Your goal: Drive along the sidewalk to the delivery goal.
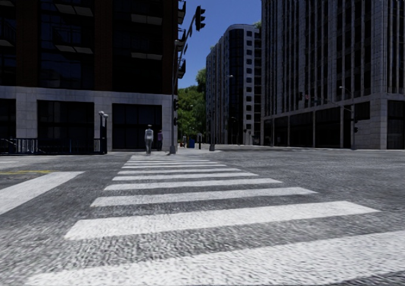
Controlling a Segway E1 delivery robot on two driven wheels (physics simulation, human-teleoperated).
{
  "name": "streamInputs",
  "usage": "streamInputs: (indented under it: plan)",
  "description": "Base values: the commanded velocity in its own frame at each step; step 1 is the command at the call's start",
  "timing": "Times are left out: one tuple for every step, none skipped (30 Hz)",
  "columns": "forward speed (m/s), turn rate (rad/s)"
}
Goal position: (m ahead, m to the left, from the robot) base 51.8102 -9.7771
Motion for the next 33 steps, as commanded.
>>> streamInputs:
  plan:
    - [2.0,0.0]
    - [2.0,0.04]
    - [2.0,0.1]
    - [2.0,0.13]
    - [2.0,0.15]
    - [2.0,0.23]
    - [2.0,0.31]
    - [2.0,0.37]
    - [2.0,0.38]
    - [2.0,0.39]
    - [2.0,0.39]
    - [2.0,0.39]
    - [2.0,0.4]
    - [2.0,0.4]
    - [2.0,0.42]
    - [2.0,0.44]
    - [2.0,0.44]
    - [2.0,0.44]
    - [2.0,0.44]
    - [2.0,0.45]
    - [2.0,0.45]
    - [2.0,0.45]
    - [2.0,0.45]
    - [2.0,0.45]
    - [2.0,0.45]
    - [2.0,0.45]
    - [2.0,0.45]
    - [2.0,0.45]
    - [2.0,0.39]
    - [2.0,0.0]
    - [2.0,0.0]
    - [2.0,0.0]
    - [2.0,0.0]
